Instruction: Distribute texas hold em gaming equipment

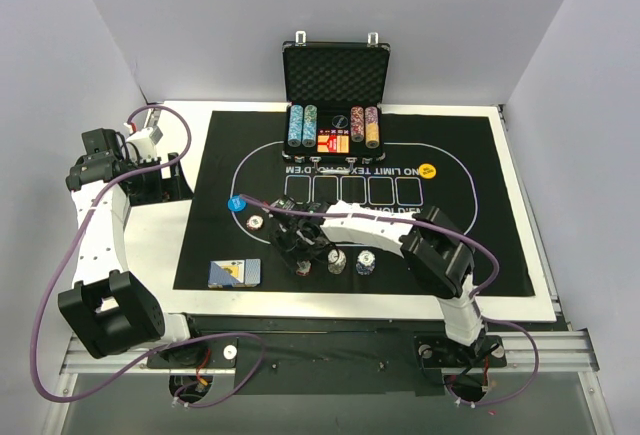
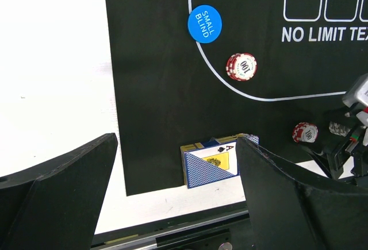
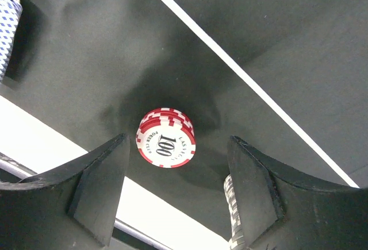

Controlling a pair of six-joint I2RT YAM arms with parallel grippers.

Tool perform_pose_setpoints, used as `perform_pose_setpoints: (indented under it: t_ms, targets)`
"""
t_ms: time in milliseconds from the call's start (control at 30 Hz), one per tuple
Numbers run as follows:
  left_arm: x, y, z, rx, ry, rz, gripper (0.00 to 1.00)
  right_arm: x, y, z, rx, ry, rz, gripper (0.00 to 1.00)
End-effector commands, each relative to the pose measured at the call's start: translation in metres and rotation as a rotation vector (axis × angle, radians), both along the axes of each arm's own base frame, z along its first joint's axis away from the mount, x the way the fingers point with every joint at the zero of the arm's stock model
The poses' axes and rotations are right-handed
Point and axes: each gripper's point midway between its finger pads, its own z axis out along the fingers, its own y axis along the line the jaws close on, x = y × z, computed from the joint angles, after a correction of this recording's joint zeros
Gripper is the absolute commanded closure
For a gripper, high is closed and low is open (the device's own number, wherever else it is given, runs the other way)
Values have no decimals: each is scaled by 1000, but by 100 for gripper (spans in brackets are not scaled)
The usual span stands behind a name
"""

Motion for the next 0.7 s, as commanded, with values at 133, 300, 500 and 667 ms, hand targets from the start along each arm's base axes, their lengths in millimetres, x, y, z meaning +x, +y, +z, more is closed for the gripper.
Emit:
perform_pose_setpoints:
  t_ms: [133,300,500,667]
  targets:
    - [8,3,20,16,-76,-6,4,-16,-8,-15,-56,28,37,37]
    - [8,3,20,17,-76,-6,4,-17,-7,-18,-61,34,36,42]
    - [8,4,22,25,-80,-3,4,-19,-7,-23,-66,46,35,50]
    - [7,3,22,25,-82,-5,4,-19,-9,-24,-71,47,36,50]
